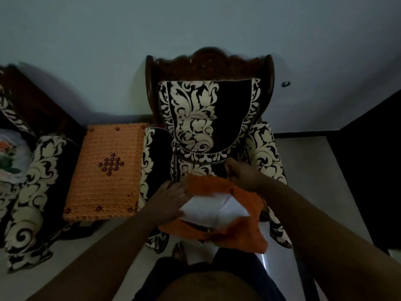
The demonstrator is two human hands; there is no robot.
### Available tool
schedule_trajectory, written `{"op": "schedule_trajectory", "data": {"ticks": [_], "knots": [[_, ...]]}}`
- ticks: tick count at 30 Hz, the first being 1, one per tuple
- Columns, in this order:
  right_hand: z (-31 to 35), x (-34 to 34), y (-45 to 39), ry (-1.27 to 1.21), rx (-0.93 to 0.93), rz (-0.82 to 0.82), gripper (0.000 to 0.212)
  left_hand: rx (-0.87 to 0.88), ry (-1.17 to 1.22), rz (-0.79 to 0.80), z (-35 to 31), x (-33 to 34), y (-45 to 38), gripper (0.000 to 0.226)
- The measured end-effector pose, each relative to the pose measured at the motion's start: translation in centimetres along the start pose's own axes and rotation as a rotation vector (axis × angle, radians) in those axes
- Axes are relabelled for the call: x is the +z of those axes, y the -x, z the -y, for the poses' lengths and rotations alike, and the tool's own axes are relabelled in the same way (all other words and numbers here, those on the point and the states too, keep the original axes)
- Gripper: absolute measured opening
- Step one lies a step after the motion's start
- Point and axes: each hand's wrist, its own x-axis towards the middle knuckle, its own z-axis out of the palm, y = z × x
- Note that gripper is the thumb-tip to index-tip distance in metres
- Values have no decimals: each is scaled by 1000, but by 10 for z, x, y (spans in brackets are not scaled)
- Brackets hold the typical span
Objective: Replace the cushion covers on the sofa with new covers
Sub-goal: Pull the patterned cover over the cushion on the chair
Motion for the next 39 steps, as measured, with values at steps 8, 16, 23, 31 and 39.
{"op": "schedule_trajectory", "data": {"ticks": [8, 16, 23, 31, 39], "knots": [[-32, 102, -32, 30, 38, 346, 107, -140, 339, 341, 2, 137, -23, 90], [-109, 107, -39, 484, -48, 521, 80, -107, 403, 431, -25, 159, -56, 61], [-155, 58, -68, -134, 101, 269, 61, -205, 610, 209, -27, 165, -80, 39], [-189, 18, -94, -359, 225, 39, 10, -351, 864, 162, -8, 126, -109, 43], [-180, -9, -107, -470, 219, -219, 26, -139, 625, -207, -24, 123, -122, 29]]}}
